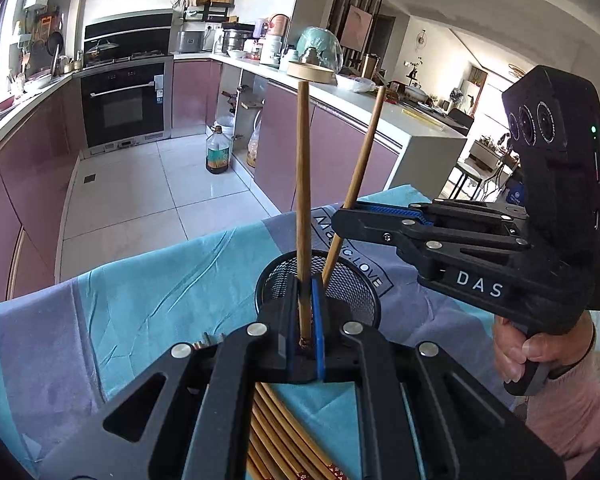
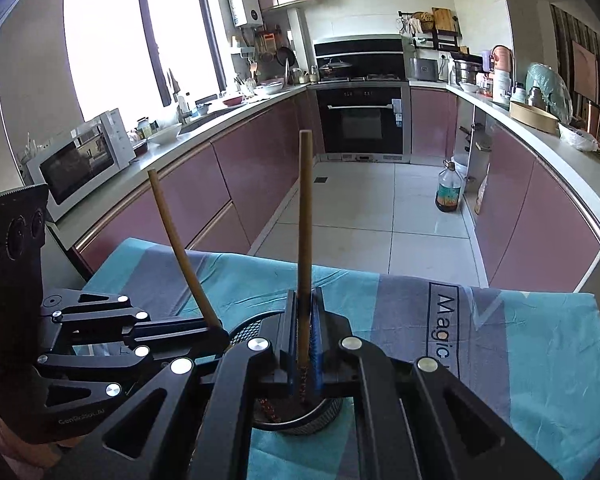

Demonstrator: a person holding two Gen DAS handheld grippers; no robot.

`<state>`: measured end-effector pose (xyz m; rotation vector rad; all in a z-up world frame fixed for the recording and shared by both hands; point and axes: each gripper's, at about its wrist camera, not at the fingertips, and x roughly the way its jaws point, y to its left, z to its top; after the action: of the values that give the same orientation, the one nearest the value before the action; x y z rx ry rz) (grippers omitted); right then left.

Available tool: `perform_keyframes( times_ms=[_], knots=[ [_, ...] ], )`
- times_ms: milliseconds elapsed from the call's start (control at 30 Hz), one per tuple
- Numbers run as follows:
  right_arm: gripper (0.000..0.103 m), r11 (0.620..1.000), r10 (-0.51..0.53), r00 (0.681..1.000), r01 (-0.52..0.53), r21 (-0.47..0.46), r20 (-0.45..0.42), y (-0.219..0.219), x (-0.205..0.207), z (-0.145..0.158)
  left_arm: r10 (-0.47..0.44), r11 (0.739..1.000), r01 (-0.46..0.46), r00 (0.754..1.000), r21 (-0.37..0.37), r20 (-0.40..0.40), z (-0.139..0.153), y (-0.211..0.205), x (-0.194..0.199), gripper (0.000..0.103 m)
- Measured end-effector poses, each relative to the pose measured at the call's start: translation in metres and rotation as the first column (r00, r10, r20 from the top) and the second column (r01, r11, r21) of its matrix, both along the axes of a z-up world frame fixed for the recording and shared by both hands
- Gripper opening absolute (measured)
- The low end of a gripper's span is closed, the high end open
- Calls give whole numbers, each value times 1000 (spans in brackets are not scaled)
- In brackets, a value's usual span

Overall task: Organize utensils
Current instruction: 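Lower the left tool's chopstick into the mesh cup and open while the right tool does likewise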

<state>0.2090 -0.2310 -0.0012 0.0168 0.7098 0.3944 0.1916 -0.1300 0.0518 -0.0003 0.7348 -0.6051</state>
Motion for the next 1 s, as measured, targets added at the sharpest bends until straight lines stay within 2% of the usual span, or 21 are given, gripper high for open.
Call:
perform_keyframes(
  times_ms=[400,600,700,800,900,1000],
  knots=[
    [9,999,-29,1000,29,30,-4,-2,14,-3,35,999,-35,999,5,-24,-13,1,27,9],
    [11,999,-40,999,39,37,15,-4,11,-3,61,998,-61,998,4,-6,-17,11,24,19],
    [18,998,-54,998,53,40,27,-7,7,-1,91,996,-91,996,-1,15,-15,19,20,25],
    [20,997,-68,996,65,41,55,-10,-5,3,124,992,-124,991,-3,55,-10,31,12,40],
    [24,997,-44,995,37,72,87,-13,-26,11,153,988,-155,984,9,94,-7,45,-1,43],
    [33,995,22,993,-33,94,118,-11,-55,16,173,984,-178,978,31,119,-13,61,-17,48]
  ],
)
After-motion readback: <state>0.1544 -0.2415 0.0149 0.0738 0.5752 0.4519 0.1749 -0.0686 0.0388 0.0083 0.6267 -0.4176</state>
